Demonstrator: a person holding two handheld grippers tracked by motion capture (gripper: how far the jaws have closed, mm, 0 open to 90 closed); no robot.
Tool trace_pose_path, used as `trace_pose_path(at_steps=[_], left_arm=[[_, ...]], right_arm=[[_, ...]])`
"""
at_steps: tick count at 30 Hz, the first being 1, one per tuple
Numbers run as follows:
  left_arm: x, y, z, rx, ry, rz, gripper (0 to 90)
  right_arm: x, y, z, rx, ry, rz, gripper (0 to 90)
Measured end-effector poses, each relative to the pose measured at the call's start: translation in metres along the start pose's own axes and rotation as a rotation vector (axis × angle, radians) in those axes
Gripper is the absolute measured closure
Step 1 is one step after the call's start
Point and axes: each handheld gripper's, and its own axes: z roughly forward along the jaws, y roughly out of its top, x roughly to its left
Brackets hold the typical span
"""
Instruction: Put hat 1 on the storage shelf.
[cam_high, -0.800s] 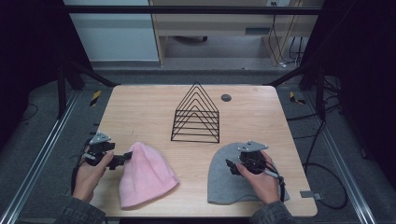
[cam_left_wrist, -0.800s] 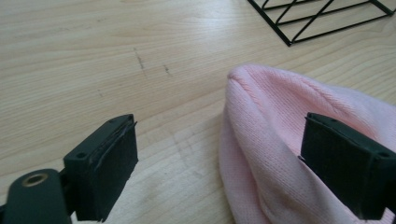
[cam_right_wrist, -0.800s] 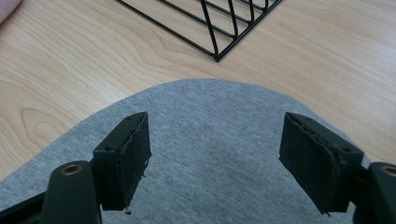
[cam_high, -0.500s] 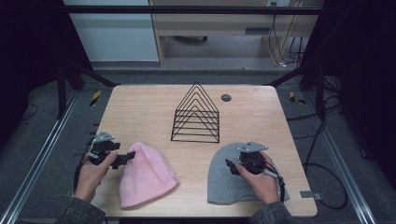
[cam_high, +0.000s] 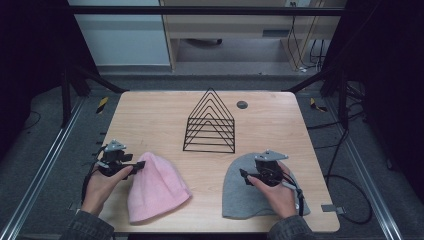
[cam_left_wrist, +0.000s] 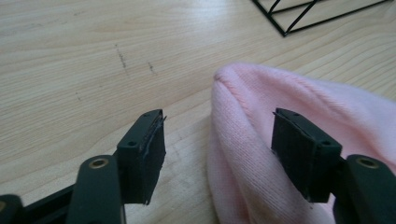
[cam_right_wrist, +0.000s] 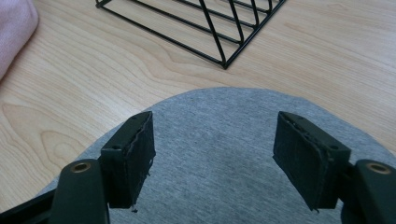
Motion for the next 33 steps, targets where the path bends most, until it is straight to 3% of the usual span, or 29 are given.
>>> trace_pose_path(at_steps=[8,20,28,33], left_arm=[[-0.007,-0.003,0.016,0.099,-0.036,0.039,43.3],[-0.004,-0.006,0.021,0.11,-0.095,-0.009,59.9],[-0.004,-0.007,0.016,0.092,-0.084,-0.018,74.3],[-0.006,-0.006,0.01,0.068,-0.057,-0.007,77.3]], right_arm=[[0.002,-0.001,0.003,0.013,0.004,0.004,30.5],[0.0,0.0,0.003,0.001,-0.004,0.009,31.8],[0.001,0.001,0.004,0.004,-0.007,0.015,32.2],[0.002,0.001,0.003,0.002,-0.012,0.011,32.4]])
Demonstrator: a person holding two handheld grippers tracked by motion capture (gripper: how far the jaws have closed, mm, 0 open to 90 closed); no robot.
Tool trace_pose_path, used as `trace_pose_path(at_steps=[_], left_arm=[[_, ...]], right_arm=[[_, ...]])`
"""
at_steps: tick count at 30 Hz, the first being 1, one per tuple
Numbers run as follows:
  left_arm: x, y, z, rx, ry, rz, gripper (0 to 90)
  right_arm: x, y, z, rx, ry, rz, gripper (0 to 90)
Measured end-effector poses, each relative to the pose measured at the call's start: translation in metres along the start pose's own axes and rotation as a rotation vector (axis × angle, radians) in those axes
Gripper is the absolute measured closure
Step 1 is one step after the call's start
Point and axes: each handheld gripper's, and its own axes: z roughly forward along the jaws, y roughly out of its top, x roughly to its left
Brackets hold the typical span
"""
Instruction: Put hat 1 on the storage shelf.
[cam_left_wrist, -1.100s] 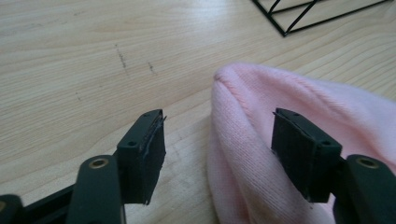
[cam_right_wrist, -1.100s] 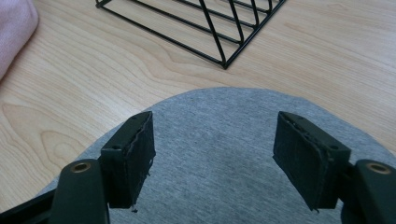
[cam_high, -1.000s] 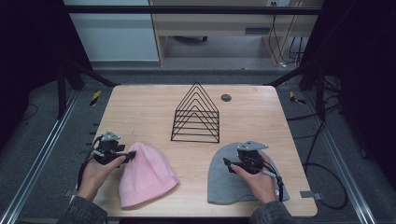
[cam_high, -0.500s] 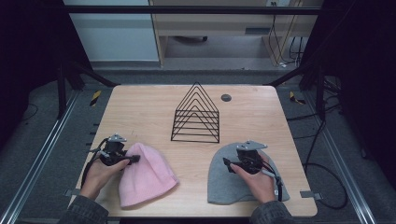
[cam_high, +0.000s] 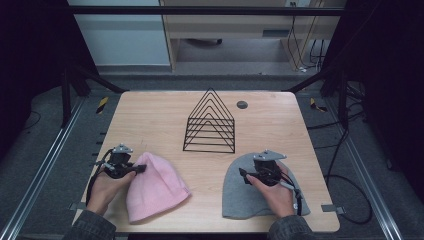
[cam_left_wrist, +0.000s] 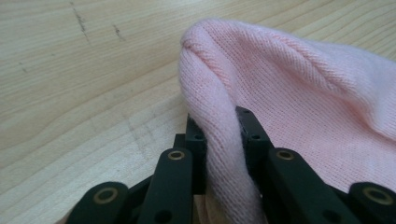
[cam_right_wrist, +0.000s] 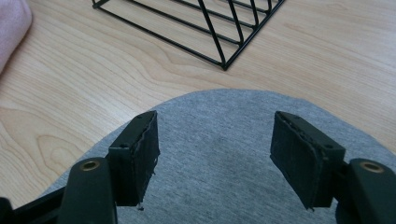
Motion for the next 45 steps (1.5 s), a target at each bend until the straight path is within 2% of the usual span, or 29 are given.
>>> trace_pose_path(at_steps=[2,6,8,12,15,17,22,24,28,31,34,39,45], left_arm=[[-0.001,-0.001,-0.004,-0.015,0.006,0.001,77.7],[-0.003,-0.003,-0.014,-0.043,0.045,0.015,78.0],[-0.003,-0.005,-0.019,-0.071,0.047,0.004,78.3],[-0.004,-0.007,-0.032,-0.132,0.077,-0.002,78.8],[-0.006,-0.003,-0.04,-0.168,0.101,0.012,79.0],[-0.011,0.001,-0.046,-0.189,0.12,0.043,79.0],[-0.028,0.019,-0.061,-0.226,0.167,0.15,79.2],[-0.035,0.026,-0.066,-0.232,0.168,0.184,79.2],[-0.044,0.041,-0.077,-0.245,0.164,0.224,79.3],[-0.049,0.053,-0.091,-0.265,0.158,0.253,79.4],[-0.053,0.062,-0.102,-0.276,0.17,0.29,79.4],[-0.06,0.078,-0.119,-0.294,0.162,0.324,79.4],[-0.069,0.099,-0.128,-0.313,0.134,0.347,79.4]], right_arm=[[0.001,0.001,-0.001,-0.006,-0.003,-0.006,32.4],[0.004,0.002,-0.004,-0.019,-0.002,-0.009,32.4],[0.004,0.001,-0.006,-0.026,0.0,-0.002,32.3],[0.0,0.002,-0.012,-0.051,-0.005,0.022,32.0],[-0.003,0.003,-0.016,-0.07,-0.024,0.024,31.7],[-0.002,0.006,-0.019,-0.081,-0.03,0.022,30.6],[0.003,0.013,-0.026,-0.117,-0.051,-0.009,29.8],[0.008,0.016,-0.028,-0.12,-0.049,-0.033,29.6],[0.019,0.019,-0.033,-0.134,-0.042,-0.065,29.4],[0.028,0.022,-0.036,-0.146,-0.028,-0.101,29.2],[0.038,0.026,-0.038,-0.143,-0.007,-0.126,28.9],[0.054,0.036,-0.037,-0.131,0.032,-0.184,28.8],[0.077,0.054,-0.03,-0.102,0.096,-0.267,29.2]])
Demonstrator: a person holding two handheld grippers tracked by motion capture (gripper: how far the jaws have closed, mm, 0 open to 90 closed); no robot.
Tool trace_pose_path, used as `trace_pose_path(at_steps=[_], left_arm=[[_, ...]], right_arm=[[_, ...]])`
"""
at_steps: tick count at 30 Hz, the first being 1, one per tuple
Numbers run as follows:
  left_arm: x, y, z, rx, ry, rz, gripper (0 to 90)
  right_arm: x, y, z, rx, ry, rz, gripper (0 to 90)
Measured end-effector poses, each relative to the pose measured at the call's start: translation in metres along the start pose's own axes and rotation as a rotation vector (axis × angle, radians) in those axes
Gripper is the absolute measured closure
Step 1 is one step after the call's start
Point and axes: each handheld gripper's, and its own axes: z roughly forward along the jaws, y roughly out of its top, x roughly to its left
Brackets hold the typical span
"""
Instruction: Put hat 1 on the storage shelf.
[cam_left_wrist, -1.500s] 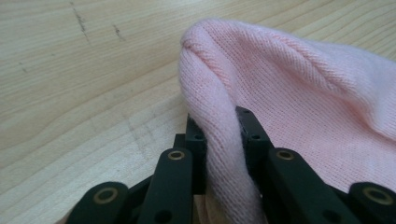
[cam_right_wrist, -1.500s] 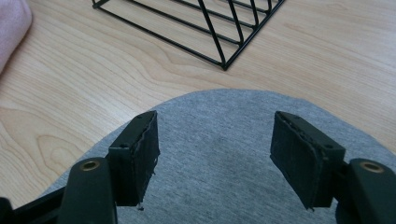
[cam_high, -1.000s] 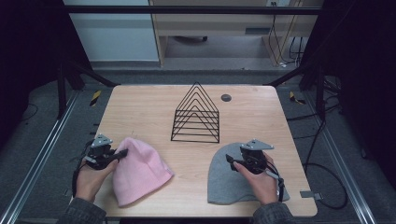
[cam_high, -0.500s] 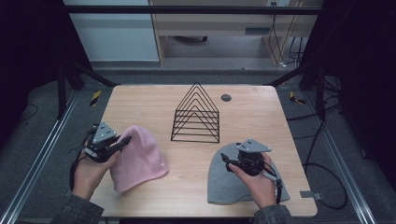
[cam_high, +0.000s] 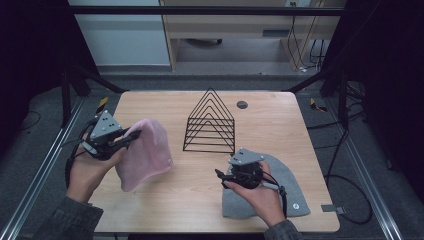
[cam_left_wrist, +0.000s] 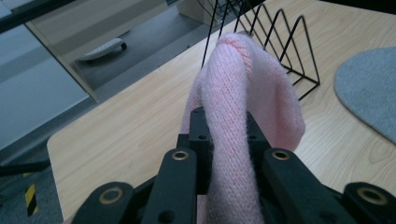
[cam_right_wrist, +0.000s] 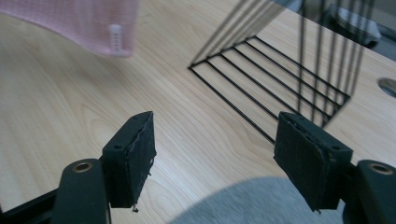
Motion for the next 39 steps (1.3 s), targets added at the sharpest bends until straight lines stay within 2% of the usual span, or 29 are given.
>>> trace_pose_path(at_steps=[6,9,13,17,23,29,31,34,35,37,39], left_arm=[[-0.007,0.034,0.004,-0.012,-0.007,0.062,79.3],[-0.005,0.048,0.008,-0.02,-0.021,0.061,79.3],[-0.001,0.066,0.009,-0.046,-0.045,0.056,79.3],[0.004,0.08,0.008,-0.07,-0.059,0.056,79.2],[0.009,0.092,0.009,-0.102,-0.097,0.029,79.2],[0.01,0.108,0.006,-0.12,-0.115,0.036,79.1],[0.011,0.113,0.006,-0.128,-0.128,0.024,79.1],[0.012,0.121,0.007,-0.133,-0.136,0.023,79.1],[0.013,0.123,0.008,-0.137,-0.144,0.019,79.1],[0.013,0.126,0.009,-0.139,-0.149,0.016,79.1],[0.013,0.129,0.011,-0.142,-0.152,0.011,79.1]], right_arm=[[0.009,0.032,0.011,0.01,0.061,-0.051,32.7],[0.009,0.05,0.015,0.013,0.089,-0.064,35.1],[0.005,0.069,0.015,0.021,0.092,-0.088,36.6],[-0.003,0.084,0.012,0.01,0.114,-0.079,35.9],[-0.011,0.099,0.016,-0.004,0.165,-0.069,35.1],[-0.016,0.11,0.026,-0.014,0.182,-0.058,35.7],[-0.019,0.115,0.029,-0.028,0.202,-0.04,34.5],[-0.024,0.123,0.033,-0.029,0.202,-0.03,34.0],[-0.026,0.126,0.034,-0.035,0.204,-0.023,36.2],[-0.03,0.13,0.034,-0.046,0.222,-0.017,47.7],[-0.032,0.133,0.034,-0.048,0.217,-0.028,59.2]])
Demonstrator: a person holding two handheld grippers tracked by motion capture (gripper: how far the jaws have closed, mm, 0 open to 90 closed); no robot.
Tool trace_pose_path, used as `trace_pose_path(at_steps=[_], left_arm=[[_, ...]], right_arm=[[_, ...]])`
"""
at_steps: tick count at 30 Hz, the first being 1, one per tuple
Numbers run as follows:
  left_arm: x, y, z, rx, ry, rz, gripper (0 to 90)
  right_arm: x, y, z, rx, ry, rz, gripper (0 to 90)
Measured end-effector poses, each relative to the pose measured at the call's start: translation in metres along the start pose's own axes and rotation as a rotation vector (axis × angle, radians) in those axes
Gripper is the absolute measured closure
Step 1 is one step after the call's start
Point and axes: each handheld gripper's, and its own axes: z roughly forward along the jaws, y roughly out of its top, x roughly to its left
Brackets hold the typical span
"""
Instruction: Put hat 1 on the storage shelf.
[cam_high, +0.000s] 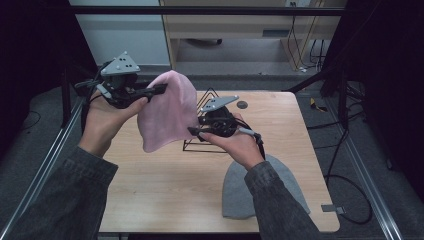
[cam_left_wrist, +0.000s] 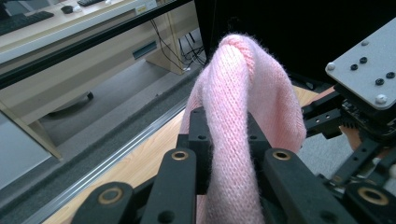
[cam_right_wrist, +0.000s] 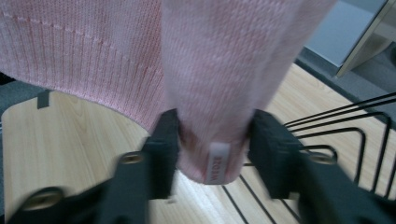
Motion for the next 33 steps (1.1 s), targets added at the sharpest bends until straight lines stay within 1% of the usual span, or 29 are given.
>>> trace_pose_path(at_steps=[3,4,6,8,12,15,17,23,25,28,30,33], left_arm=[[0.003,0.003,0.004,-0.005,-0.011,-0.009,79.1],[0.004,0.003,0.005,-0.012,-0.013,-0.02,79.0],[0.008,0.005,0.007,-0.02,-0.02,-0.036,79.0],[0.012,0.007,0.01,-0.03,-0.02,-0.046,78.9],[0.018,0.015,0.017,-0.036,-0.032,-0.043,78.8],[0.023,0.025,0.025,-0.034,-0.038,-0.025,78.7],[0.025,0.033,0.031,-0.029,-0.039,-0.002,78.7],[0.028,0.048,0.041,-0.037,-0.043,0.025,78.3],[0.029,0.049,0.045,-0.041,-0.05,0.016,78.2],[0.029,0.05,0.051,-0.039,-0.049,0.016,78.1],[0.029,0.049,0.054,-0.041,-0.049,0.006,78.0],[0.03,0.049,0.059,-0.043,-0.061,-0.009,77.9]], right_arm=[[-0.007,0.002,-0.003,-0.012,0.008,0.011,71.0],[-0.01,0.003,-0.004,-0.021,0.015,0.015,74.4],[-0.014,0.005,-0.007,-0.028,0.015,0.015,76.9],[-0.02,0.007,-0.011,-0.036,0.019,0.018,77.8],[-0.031,0.012,-0.02,-0.04,0.018,0.025,78.6],[-0.039,0.017,-0.023,-0.038,0.016,0.023,78.6],[-0.043,0.021,-0.024,-0.038,0.006,0.021,78.8],[-0.053,0.024,-0.035,-0.058,-0.023,0.018,79.2],[-0.057,0.024,-0.039,-0.073,-0.029,0.029,79.5],[-0.062,0.021,-0.041,-0.076,-0.05,0.036,79.7],[-0.064,0.019,-0.042,-0.073,-0.058,0.037,79.9],[-0.067,0.017,-0.043,-0.075,-0.061,0.048,80.1]])
